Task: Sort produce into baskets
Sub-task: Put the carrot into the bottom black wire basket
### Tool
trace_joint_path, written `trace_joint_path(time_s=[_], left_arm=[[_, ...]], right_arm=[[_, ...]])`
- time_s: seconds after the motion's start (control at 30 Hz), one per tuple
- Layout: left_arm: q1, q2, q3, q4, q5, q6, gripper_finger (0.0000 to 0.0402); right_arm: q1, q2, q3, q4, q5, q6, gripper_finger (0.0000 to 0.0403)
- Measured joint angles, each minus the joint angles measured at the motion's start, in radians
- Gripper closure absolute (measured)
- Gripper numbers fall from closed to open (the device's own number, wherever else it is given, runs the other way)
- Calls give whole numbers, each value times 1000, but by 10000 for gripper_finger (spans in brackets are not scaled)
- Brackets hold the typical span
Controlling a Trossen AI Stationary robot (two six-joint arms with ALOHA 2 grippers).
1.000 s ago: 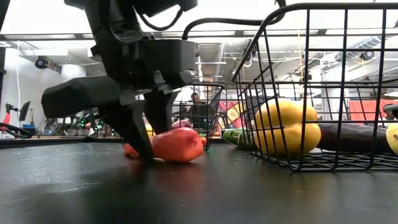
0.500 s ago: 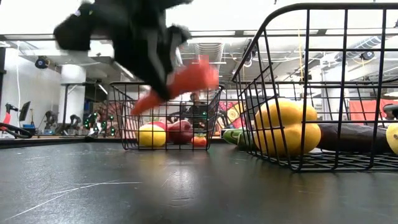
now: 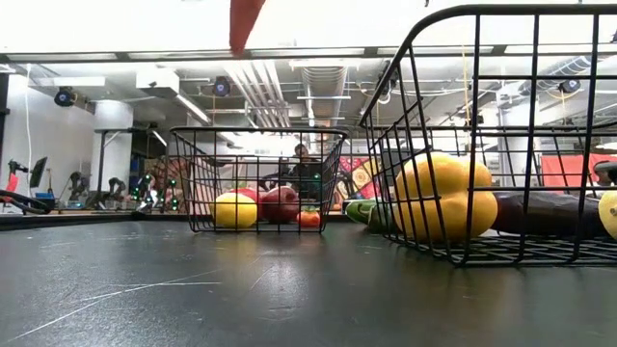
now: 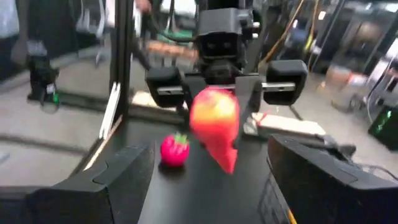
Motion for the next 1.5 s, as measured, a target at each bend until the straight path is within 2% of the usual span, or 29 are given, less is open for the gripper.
trace_joint_path(time_s=[0.2, 0.33, 0.5, 0.63, 0.87, 1.5], left_arm=[[0, -48, -148, 314, -34, 17, 313], [0, -43, -184, 424, -44, 35, 313], [0, -22, -196, 478, -69, 57, 313], [0, -9, -198, 481, -70, 57, 313], [0, -5, -198, 484, -76, 57, 313], [-1, -3, -199, 487, -75, 61, 309]], right_arm=[[-27, 111, -112, 426, 8, -134, 103], [-64, 198, -101, 565, 34, -170, 103], [-112, 283, -30, 586, 31, -169, 103], [-128, 331, 36, 581, -39, -181, 103], [-134, 363, 92, 548, -46, -202, 111], [-134, 364, 90, 551, -41, -210, 248]])
